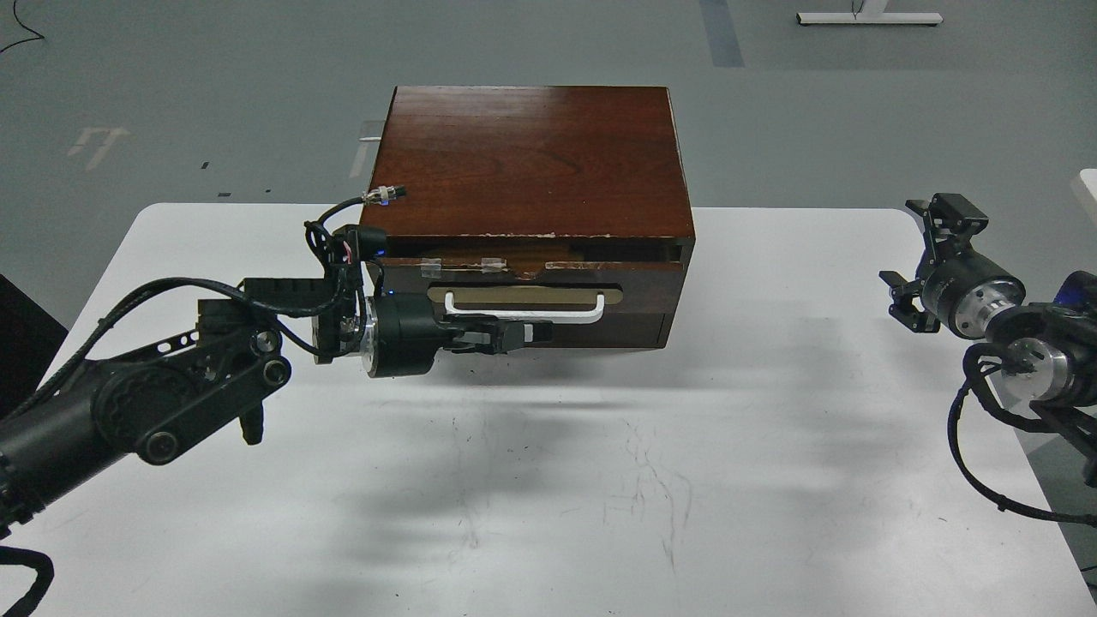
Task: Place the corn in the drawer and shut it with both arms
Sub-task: 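Push the drawer front with the left gripper into the cabinet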
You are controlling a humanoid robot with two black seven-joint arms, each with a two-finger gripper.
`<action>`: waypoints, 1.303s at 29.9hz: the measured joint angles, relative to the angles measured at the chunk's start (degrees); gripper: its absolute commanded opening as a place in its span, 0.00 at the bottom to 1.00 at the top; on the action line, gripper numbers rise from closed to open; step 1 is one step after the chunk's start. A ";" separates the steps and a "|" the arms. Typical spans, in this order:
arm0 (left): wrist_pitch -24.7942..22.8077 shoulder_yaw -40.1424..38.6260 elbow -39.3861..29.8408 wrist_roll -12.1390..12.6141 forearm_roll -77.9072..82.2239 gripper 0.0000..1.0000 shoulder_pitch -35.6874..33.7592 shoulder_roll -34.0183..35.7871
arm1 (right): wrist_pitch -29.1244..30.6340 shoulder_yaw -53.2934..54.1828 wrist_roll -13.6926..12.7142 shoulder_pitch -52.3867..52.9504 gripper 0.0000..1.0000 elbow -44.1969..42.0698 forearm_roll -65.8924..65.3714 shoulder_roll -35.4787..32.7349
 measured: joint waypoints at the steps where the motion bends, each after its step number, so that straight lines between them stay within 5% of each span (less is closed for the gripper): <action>1: 0.00 -0.05 0.29 0.01 0.00 0.11 -0.26 -0.15 | 0.00 0.00 0.01 -0.01 1.00 0.00 0.00 0.00; 15: -0.01 0.09 2.94 -0.08 -0.11 0.11 -2.43 -1.12 | -0.02 0.00 0.08 -0.03 1.00 0.01 0.00 -0.02; 39: -0.01 3.40 -2.10 -0.88 -4.55 0.14 -0.76 2.41 | 0.09 -0.09 0.11 -0.33 1.00 -1.24 0.00 0.08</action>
